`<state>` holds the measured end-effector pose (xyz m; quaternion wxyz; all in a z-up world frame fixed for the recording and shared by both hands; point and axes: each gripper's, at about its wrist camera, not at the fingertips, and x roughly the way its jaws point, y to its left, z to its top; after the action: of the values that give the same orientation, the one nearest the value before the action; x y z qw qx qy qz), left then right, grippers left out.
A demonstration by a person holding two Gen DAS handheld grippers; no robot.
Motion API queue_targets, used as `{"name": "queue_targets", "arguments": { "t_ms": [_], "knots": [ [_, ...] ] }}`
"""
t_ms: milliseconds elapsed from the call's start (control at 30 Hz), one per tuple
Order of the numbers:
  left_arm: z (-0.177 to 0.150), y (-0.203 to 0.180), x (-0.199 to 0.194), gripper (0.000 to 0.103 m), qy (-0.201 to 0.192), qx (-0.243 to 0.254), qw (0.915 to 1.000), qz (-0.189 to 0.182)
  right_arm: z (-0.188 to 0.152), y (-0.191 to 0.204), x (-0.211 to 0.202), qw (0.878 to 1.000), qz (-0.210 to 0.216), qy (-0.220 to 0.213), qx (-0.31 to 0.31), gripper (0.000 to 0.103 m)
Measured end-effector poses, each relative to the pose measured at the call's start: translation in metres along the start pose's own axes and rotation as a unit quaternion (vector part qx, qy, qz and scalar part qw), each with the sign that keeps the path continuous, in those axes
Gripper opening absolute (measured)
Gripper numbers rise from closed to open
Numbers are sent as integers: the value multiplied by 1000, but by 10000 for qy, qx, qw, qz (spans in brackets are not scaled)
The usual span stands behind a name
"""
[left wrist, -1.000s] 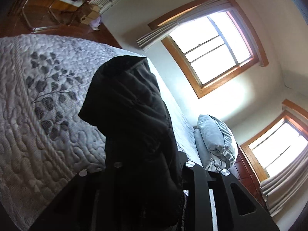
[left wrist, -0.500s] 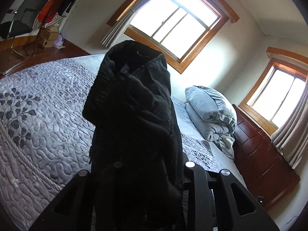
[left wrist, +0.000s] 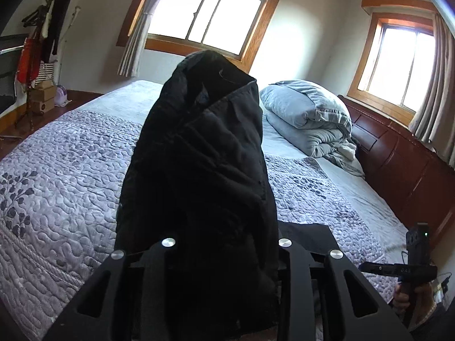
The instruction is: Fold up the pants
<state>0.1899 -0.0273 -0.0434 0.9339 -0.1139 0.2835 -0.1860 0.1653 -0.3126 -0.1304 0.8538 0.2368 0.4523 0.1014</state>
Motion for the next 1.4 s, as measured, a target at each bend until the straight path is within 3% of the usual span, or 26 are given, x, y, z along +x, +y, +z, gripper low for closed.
{"name": "queue_targets", "arguments": {
  "t_ms": [133, 567, 767, 800, 833, 867, 1033, 1200, 1400],
  "knots": [
    [-11, -25, 11, 41, 237, 304, 9992, -125, -2, -2, -1, 10000, 18, -1, 39, 59],
    [-57, -63, 61, 43, 1000, 803, 9916, -141, -8, -5, -1, 10000, -36, 78, 42, 60],
    [-70, -80, 67, 60, 1220, 1376, 9829, -3, -5, 5, 4, 9999, 41, 116, -27, 67],
    [-70, -83, 64, 75, 1239, 1391, 9825, -93, -4, 8, 5, 9999, 71, 128, -42, 67],
    [-70, -84, 58, 90, 1256, 1343, 9825, -306, -2, 11, 6, 9998, 92, 141, -56, 69],
    [-70, -86, 54, 95, 1251, 1290, 9829, -405, 0, 15, 8, 9998, 118, 150, -84, 69],
    [-64, -80, 25, 99, 999, 994, 9880, -634, 9, 32, 14, 9991, 339, 171, -185, 76],
    [-55, -43, 5, 99, 887, 414, 9943, -412, 18, 49, 29, 9966, 757, 305, -99, 79],
    [-52, 23, -4, 99, 847, -292, 9946, 532, 25, 69, 55, 9918, 1150, 563, 65, 81]
  ]
}}
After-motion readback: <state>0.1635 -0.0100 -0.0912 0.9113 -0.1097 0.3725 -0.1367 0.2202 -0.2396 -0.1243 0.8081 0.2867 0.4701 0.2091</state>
